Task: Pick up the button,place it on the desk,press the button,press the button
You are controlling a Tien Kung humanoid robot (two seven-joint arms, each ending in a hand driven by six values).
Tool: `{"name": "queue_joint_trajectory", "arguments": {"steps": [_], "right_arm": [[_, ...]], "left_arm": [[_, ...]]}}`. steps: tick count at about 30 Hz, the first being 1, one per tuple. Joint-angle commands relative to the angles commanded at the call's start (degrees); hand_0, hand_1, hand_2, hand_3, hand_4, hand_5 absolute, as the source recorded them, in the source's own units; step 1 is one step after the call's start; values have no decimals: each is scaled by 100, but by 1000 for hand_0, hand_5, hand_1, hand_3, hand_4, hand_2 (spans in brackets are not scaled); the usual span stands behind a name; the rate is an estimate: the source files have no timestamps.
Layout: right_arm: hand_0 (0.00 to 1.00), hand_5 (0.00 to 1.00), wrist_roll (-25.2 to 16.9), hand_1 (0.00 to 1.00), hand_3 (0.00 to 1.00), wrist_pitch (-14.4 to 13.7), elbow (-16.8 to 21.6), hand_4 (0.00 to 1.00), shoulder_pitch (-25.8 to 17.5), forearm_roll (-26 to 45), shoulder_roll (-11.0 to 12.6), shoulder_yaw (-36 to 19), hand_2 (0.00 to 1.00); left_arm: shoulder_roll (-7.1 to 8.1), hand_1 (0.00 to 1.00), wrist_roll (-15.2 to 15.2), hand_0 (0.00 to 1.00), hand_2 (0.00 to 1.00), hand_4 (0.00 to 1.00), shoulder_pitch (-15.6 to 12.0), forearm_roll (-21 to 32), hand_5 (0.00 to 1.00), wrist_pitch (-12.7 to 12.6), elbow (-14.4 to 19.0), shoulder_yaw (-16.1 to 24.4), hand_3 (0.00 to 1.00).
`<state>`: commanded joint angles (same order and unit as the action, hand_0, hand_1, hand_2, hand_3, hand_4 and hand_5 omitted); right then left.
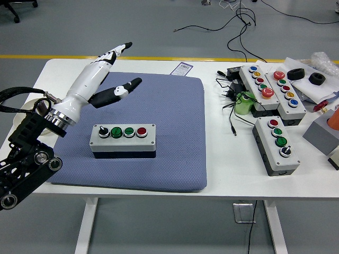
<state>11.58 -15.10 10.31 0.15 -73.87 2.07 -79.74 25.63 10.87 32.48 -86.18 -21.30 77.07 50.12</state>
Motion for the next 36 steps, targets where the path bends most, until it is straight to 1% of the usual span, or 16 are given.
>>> {"name": "queue_joint_trajectory", "arguments": {"steps": [2,6,10,16,22,23,26,36], "right_arm": [[638,145,2,697,646,0,0,358,7,4,1,6,744],[638,145,7,697,646,2,0,358,15,10,3,10,744],[638,147,17,697,646,5,0,357,15,3,-1,0,744],[636,146,29,696,646,7,0,357,17,-2,-7,-5,742],[636,145,25,697,646,6,0,357,19,-3,-7,-7,742],[636,145,24,697,646,5,0,357,21,0,-6,-6,742],[636,147,18,697,646,5,0,356,22,17,-5,4,742],[635,144,8,696,646,4,0,356,19,66,-6,35,742]], "left_arm": [[-10,902,24,858,931,749,21,484,998,287,-256,180,964],[-2,902,-85,858,931,749,17,1452,998,868,-691,534,964],[12,899,-202,854,926,759,-30,2421,998,1239,-919,724,958],[9,903,-339,859,926,740,-69,3795,998,1545,-1084,815,955],[5,906,-338,862,926,735,-69,5285,998,1640,-1160,839,956],[7,906,-337,862,926,735,-67,5455,998,1654,-1167,837,956],[6,906,-334,863,926,730,-66,5644,998,1686,-1182,830,956],[-8,904,-339,862,926,730,-64,5653,998,1722,-1217,733,956]]}}
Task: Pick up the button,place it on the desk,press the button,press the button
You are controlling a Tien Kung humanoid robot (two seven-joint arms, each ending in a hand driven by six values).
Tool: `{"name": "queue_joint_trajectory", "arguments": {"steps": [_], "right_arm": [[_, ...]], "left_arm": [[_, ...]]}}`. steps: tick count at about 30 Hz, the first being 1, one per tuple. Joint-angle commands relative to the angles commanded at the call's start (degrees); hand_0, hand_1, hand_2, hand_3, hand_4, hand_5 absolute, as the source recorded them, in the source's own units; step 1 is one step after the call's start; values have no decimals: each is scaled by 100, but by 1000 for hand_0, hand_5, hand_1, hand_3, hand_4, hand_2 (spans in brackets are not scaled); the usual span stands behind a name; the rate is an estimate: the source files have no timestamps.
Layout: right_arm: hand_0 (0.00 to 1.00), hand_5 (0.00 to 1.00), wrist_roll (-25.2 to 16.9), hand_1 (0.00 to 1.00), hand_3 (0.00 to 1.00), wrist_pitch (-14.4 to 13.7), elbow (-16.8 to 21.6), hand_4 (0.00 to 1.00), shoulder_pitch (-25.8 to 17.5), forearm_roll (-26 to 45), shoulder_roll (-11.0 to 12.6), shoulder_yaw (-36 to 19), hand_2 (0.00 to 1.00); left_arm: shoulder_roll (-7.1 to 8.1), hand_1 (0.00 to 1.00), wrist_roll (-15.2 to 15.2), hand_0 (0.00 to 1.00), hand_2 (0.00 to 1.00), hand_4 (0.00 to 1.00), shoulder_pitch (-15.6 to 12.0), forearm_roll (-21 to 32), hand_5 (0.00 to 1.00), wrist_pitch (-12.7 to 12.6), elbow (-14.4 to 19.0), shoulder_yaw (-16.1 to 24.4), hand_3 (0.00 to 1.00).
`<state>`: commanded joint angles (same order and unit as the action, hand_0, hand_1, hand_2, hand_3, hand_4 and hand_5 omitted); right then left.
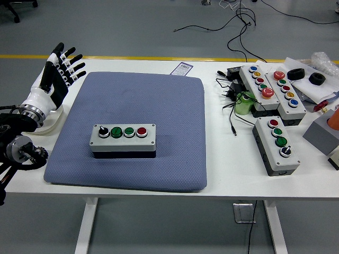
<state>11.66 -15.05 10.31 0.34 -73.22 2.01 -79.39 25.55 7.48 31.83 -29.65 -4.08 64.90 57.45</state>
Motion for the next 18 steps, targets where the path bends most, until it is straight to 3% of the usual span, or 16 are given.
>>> {"name": "queue_joint_trajectory", "arguments": {"steps": [6,12,13,18], "right_arm": [[635,145,0,697,646,0,0,356,-7,-11,-1,-19,742],[635,145,8,697,646,-1,0,356,-21,-43,-3,-36,742],[637,145,9,696,645,-2,0,356,-22,-48,-4,-39,741],[637,145,9,696,645,-3,0,356,-26,-67,-11,-59,741]], "left_arm": [[11,905,-8,861,925,724,-7,-87,998,-15,-9,-27,955],[-12,907,-5,866,927,720,-10,-471,998,-236,-51,-61,956],[-18,962,1,941,998,713,-13,-486,998,-268,-66,-66,998],[-29,962,0,941,998,713,-25,-520,998,-332,-103,-84,998]]}}
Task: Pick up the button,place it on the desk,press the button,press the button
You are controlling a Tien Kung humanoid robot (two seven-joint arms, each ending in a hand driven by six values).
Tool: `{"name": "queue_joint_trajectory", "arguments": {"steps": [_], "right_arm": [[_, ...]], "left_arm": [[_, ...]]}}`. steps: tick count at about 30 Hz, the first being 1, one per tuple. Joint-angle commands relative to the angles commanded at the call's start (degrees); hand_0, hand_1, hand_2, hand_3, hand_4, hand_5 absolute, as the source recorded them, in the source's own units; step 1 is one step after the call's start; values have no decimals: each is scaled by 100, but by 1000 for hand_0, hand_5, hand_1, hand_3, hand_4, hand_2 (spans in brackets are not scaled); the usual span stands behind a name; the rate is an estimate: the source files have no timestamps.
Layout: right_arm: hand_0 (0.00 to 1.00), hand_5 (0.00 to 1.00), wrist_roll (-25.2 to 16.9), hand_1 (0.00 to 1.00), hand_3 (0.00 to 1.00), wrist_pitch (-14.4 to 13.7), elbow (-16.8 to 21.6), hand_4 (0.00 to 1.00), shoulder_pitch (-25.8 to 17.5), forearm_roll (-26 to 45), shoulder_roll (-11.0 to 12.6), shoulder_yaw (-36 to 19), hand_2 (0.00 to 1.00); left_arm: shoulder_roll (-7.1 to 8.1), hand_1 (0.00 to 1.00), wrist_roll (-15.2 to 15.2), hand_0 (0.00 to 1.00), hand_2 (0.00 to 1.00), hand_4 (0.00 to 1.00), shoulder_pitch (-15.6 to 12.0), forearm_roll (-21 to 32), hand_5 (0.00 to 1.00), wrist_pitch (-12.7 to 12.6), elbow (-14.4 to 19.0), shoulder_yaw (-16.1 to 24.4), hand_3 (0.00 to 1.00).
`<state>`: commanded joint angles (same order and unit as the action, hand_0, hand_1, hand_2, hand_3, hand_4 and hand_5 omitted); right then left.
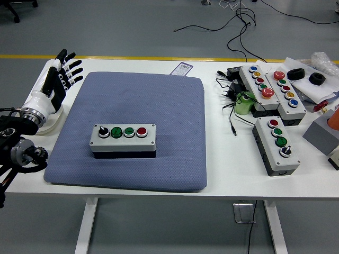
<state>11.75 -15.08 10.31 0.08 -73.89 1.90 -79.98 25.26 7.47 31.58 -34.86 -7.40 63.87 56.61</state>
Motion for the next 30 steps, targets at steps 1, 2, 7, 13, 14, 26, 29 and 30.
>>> {"name": "queue_joint_trajectory", "arguments": {"steps": [1,2,7,13,14,26,29,30], "right_arm": [[637,146,-1,696,645,0,0,355,0,-2,0,-2,742],[637,146,-3,696,645,1,0,355,-1,-8,0,-6,742],[638,146,-10,696,645,3,0,355,-4,-14,4,0,742],[636,146,-13,695,645,3,0,355,8,-7,6,14,742],[636,146,-13,695,645,3,0,355,9,-9,7,13,742],[636,146,-6,695,645,9,0,355,27,-32,6,1,742],[636,146,-8,695,645,7,0,355,34,-38,4,-9,742],[636,146,-8,695,645,7,0,355,36,-43,3,-12,742]], "left_arm": [[0,975,-1,959,998,712,0,-3,998,4,-2,-2,998],[0,975,-5,959,998,712,0,-6,998,16,-2,-8,998],[-4,977,-36,962,998,712,-10,-39,998,59,-4,-33,998],[-12,978,-38,962,998,712,-23,-32,998,50,-28,-41,998],[-12,978,-36,962,998,712,-23,-27,998,46,-30,-38,998],[-2,975,-28,961,998,708,-11,-1,998,11,-40,5,998],[3,975,-34,961,998,708,-13,0,998,14,-49,8,998],[4,975,-35,961,998,708,-12,1,998,15,-51,9,998]]}}
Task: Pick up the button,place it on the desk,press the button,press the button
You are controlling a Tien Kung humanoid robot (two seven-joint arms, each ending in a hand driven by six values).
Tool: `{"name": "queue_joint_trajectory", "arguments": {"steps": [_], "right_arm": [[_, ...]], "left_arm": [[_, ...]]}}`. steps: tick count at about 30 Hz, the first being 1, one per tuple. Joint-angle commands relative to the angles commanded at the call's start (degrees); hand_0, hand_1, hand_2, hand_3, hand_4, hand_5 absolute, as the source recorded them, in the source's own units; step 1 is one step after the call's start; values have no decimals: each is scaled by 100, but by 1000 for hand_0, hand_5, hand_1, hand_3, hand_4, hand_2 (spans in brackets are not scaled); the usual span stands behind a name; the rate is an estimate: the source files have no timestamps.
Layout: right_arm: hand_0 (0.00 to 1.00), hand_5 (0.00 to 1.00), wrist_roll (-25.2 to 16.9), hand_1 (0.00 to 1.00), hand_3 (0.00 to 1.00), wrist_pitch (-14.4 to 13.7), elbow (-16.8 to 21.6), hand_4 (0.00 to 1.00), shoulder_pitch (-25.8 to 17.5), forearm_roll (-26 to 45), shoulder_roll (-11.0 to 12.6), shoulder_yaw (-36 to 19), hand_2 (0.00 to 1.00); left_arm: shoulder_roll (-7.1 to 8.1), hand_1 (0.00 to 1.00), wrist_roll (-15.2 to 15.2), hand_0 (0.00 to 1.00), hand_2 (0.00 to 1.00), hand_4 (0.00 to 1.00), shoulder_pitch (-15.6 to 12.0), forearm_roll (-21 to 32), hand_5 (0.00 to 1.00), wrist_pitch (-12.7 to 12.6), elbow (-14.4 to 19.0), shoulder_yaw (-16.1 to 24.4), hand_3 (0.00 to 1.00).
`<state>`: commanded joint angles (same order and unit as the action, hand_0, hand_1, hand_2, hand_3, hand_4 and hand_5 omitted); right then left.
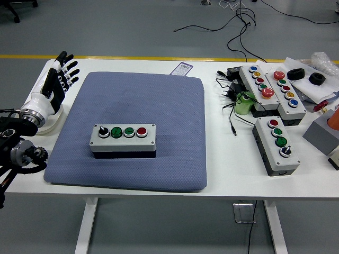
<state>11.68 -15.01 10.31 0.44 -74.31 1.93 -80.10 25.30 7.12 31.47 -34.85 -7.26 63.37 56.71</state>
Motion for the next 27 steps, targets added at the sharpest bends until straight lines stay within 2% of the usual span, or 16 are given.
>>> {"name": "queue_joint_trajectory", "arguments": {"steps": [27], "right_arm": [[636,147,-5,695,644,3,0,354,17,-16,-1,-26,740]], "left_arm": [[7,975,-28,957,998,700,21,-18,998,-14,-32,18,998]]}}
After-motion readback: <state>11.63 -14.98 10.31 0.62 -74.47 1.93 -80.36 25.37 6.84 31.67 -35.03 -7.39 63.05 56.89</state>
